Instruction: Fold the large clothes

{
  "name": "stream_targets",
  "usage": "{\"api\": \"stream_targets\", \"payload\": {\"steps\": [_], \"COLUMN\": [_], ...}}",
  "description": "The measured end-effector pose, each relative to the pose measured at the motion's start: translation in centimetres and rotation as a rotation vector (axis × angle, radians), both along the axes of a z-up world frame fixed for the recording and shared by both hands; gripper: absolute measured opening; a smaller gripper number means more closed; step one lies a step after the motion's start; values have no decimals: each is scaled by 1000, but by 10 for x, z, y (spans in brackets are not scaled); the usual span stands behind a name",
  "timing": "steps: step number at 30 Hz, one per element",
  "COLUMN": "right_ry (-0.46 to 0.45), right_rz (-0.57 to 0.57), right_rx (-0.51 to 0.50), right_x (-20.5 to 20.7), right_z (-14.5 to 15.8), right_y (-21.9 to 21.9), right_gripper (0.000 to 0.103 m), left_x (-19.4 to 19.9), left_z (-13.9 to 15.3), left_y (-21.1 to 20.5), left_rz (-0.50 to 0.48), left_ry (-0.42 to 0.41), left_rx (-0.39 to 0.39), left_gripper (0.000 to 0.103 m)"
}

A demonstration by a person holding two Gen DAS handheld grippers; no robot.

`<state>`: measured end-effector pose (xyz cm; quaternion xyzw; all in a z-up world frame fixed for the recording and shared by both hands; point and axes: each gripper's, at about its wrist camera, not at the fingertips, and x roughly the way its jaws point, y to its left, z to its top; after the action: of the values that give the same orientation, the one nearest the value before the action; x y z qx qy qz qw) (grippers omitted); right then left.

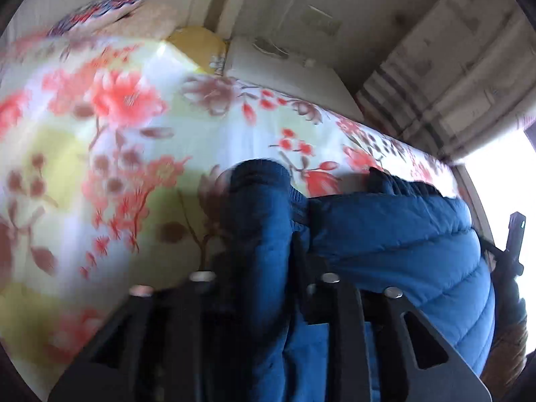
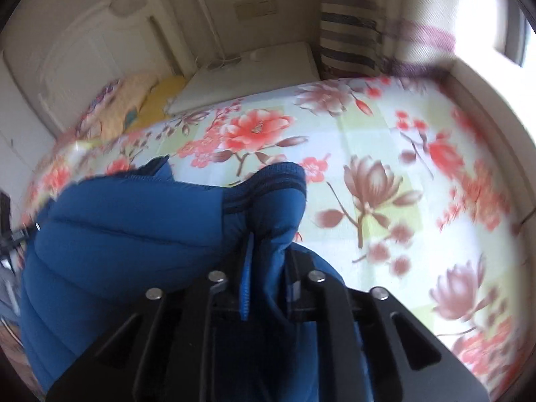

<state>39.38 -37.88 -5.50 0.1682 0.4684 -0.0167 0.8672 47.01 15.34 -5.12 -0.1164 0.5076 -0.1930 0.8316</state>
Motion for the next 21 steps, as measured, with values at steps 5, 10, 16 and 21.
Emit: {"api": "stream_targets", "payload": {"steps": [5, 10, 16, 21], "right_ry": [-59, -232, -100, -36], "right_rz": [-35, 162, 382, 302], "right_rx": [-58, -197, -310, -74], "right_x": [-24, -29, 21, 36], "right_z": [36, 105, 60, 19], "right_y": [-5, 67, 160, 122], "right_gripper": [64, 71, 69, 67], "left_x": [-22, -52, -35, -18], "left_z": [40, 110, 53, 8], "left_y": [31, -22, -130, -122], "left_rz": [137, 60, -149, -142], "left_ry": [-116, -337, -233, -112], "left_rx": [-9, 57, 338, 231], "left_gripper": [61, 99, 99, 99]}}
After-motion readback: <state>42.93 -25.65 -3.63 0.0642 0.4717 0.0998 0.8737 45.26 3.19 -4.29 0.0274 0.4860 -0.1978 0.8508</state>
